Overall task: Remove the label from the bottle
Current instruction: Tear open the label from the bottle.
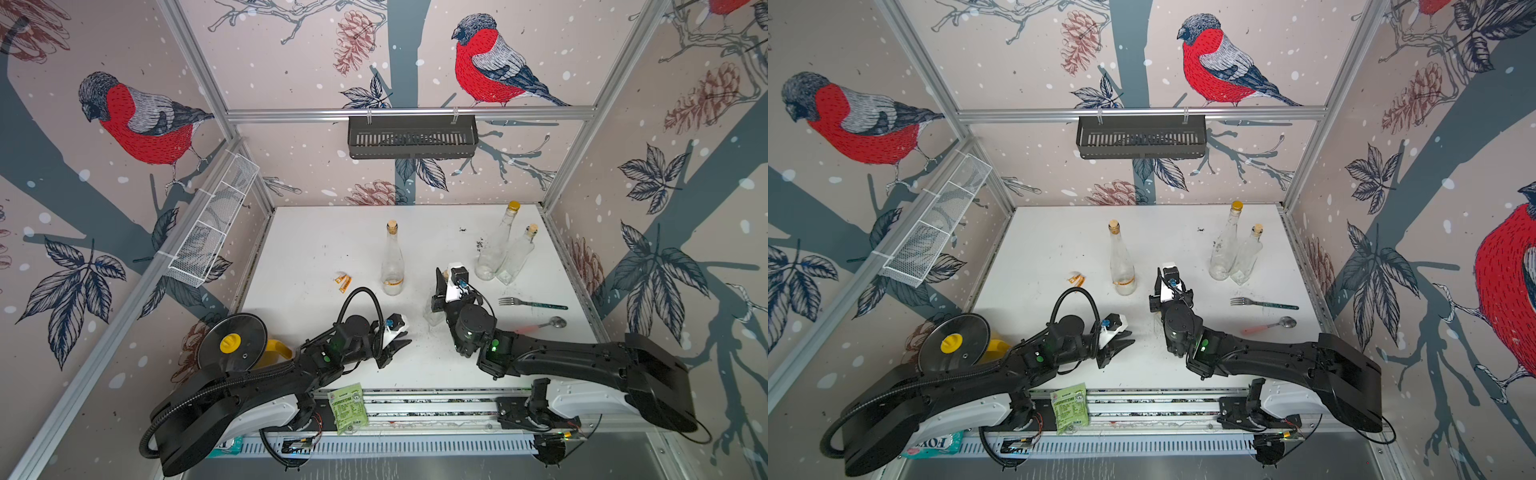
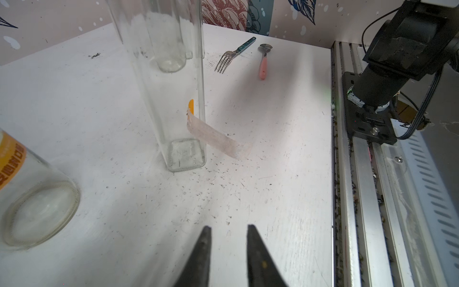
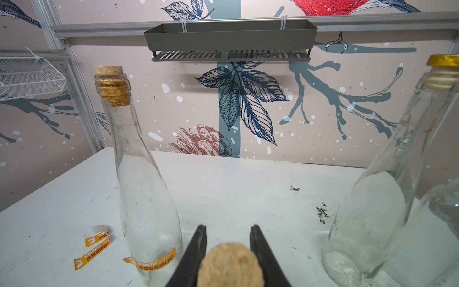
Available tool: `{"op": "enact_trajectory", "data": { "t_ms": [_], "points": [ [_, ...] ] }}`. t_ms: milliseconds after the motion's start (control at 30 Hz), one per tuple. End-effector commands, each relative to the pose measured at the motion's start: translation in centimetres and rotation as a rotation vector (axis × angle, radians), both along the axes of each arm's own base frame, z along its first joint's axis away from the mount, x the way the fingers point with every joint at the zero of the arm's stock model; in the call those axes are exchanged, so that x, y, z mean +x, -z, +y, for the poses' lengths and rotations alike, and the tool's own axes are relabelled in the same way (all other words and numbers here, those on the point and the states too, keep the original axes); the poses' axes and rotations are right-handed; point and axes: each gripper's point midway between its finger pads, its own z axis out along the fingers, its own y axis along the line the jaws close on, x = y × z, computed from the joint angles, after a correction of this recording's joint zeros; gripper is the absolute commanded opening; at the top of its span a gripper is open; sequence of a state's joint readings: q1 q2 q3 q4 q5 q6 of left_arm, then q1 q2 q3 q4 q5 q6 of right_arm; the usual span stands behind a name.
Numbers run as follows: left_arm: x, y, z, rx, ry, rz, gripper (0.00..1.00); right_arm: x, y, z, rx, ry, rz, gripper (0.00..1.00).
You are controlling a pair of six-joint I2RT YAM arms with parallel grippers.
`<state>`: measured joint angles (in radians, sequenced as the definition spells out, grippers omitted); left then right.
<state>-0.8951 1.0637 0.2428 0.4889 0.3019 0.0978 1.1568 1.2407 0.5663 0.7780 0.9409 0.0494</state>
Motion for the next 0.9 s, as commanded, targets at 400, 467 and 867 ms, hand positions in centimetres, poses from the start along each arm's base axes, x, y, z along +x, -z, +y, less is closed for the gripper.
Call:
{"op": "enact_trajectory", "data": {
  "t_ms": [400,467,867],
  "points": [
    [1.3,-2.2,-4.9,-0.061,-0.078,-0.027,0.63,0.3,0.1,-0.6,0.038,0.049,0.017,0.0],
    [1.4,-2.2,-5.0,-0.073,-0.096,-0.028,0.66,0.3,0.1,-0.7,0.042,0.052,0.017,0.0],
    [3.5,-2.1,-5.7,-0.103,-0.234,-0.001,0.66,0.2,0.3,-0.7,0.049,0.051,0.02,0.0]
  ]
}}
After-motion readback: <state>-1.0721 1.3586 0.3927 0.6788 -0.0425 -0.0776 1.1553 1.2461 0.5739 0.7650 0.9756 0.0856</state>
